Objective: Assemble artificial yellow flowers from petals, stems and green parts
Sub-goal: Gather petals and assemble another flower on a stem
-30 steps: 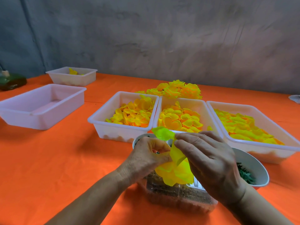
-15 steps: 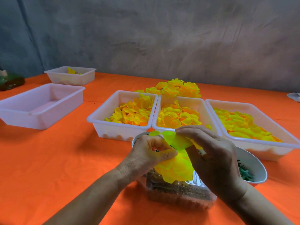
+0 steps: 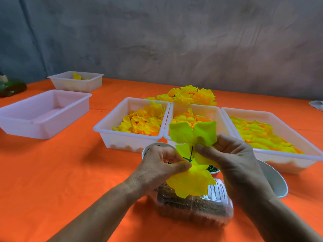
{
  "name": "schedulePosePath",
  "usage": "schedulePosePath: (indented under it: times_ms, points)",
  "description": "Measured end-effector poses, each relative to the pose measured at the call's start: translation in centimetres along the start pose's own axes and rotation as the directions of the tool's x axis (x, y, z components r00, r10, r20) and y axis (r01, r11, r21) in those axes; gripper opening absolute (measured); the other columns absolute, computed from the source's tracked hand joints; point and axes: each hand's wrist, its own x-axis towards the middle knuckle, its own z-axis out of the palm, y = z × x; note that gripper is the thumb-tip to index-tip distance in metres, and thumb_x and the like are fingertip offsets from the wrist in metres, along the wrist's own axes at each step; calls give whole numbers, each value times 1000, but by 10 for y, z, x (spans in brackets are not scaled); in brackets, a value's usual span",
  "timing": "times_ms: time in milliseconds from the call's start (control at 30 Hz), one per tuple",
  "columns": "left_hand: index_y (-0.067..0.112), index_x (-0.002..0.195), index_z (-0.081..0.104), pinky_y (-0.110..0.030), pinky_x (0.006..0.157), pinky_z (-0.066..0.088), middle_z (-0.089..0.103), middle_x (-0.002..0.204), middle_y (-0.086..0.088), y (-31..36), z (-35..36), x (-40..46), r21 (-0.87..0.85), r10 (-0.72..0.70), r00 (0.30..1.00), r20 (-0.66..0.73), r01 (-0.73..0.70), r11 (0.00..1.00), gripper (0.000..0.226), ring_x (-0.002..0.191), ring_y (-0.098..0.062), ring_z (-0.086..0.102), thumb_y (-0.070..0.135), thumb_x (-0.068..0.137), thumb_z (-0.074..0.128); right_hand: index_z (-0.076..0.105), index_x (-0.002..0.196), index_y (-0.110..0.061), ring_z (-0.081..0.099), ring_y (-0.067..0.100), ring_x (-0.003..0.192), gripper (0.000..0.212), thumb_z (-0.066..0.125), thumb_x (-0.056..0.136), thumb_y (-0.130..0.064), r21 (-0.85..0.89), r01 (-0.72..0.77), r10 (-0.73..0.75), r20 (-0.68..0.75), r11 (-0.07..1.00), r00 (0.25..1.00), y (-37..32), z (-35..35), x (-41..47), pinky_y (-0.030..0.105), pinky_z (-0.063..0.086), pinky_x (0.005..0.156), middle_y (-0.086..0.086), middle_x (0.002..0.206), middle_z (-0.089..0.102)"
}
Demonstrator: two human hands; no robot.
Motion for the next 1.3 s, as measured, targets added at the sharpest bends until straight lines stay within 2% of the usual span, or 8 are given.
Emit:
schedulePosePath:
  times_ms: [233, 467, 700, 800, 867, 967, 1167, 1300]
  points:
    - [15, 68, 74, -16, 61, 44, 56, 61, 18, -4, 1, 1, 2, -6, 1000, -24, 6, 1000, 9, 62, 3, 53, 20, 73, 80, 74, 84, -8, 69, 26, 80, 30, 73, 56, -17, -5, -53, 53, 11, 999, 999, 3, -2, 1, 43, 51, 80, 13, 88, 74]
    - [12, 68, 74, -17, 64, 39, 55, 60, 19, -4, 1, 1, 57, 58, 998, -39, -56, 997, 9, 62, 3, 49, 18, 72, 80, 77, 80, -20, 66, 11, 68, 14, 73, 67, -17, -150, 216, -216, 15, 965, 976, 5, 0, -4, 20, 51, 58, 2, 77, 75]
    - [19, 61, 72, -19, 70, 43, 58, 64, 23, -7, 2, 2, 42, 59, 996, -62, -57, 997, 14, 73, 6, 53, 15, 71, 81, 72, 79, -24, 63, -4, 70, 17, 75, 76, -8, -506, 427, -449, 86, 749, 889, 9, -3, -2, 13, 47, 65, -14, 73, 71]
    - [17, 67, 75, -31, 73, 53, 64, 70, 13, -9, 2, 3, -34, 46, 997, -56, -48, 998, 11, 76, -8, 62, 23, 66, 85, 74, 82, -16, 67, 4, 76, 12, 69, 76, -7, -667, 538, -566, 206, 516, 798, 8, -5, -2, 24, 52, 68, -9, 79, 72]
    - [11, 76, 73, -49, 76, 53, 67, 81, -10, -9, 3, 2, -97, 27, 999, -45, -32, 995, 32, 76, -27, 64, 38, 60, 81, 74, 83, -8, 69, 16, 77, 10, 65, 81, -8, -705, 624, -614, 338, 337, 713, 8, -5, -2, 34, 54, 65, 0, 83, 72]
    - [9, 72, 73, -46, 67, 53, 64, 74, -2, -8, 4, 2, -101, 27, 1000, -14, -28, 994, 43, 69, -17, 58, 50, 59, 76, 74, 84, -4, 68, 27, 76, 26, 51, 91, -13, -708, 690, -621, 474, 154, 625, 9, -8, -2, 40, 53, 61, 9, 89, 71]
    - [14, 78, 76, -28, 65, 54, 71, 80, 3, -2, 0, 0, -169, 44, 999, 9, -42, 985, 15, 73, -10, 64, 21, 65, 77, 75, 85, -6, 65, 32, 74, 29, 48, 90, -14, -751, 649, -590, 473, 119, 655, 18, -12, -3, 37, 52, 57, 16, 97, 66]
    - [-12, 98, 66, -31, 81, 47, 67, 93, -26, 6, -14, -1, -329, -45, 999, 4, 44, 943, 41, 85, -22, 59, 5, 63, 56, 74, 90, -6, 64, 32, 72, 22, 53, 91, -12, -730, 672, -592, 488, 127, 641, 15, -12, -1, 38, 51, 60, 13, 90, 67]
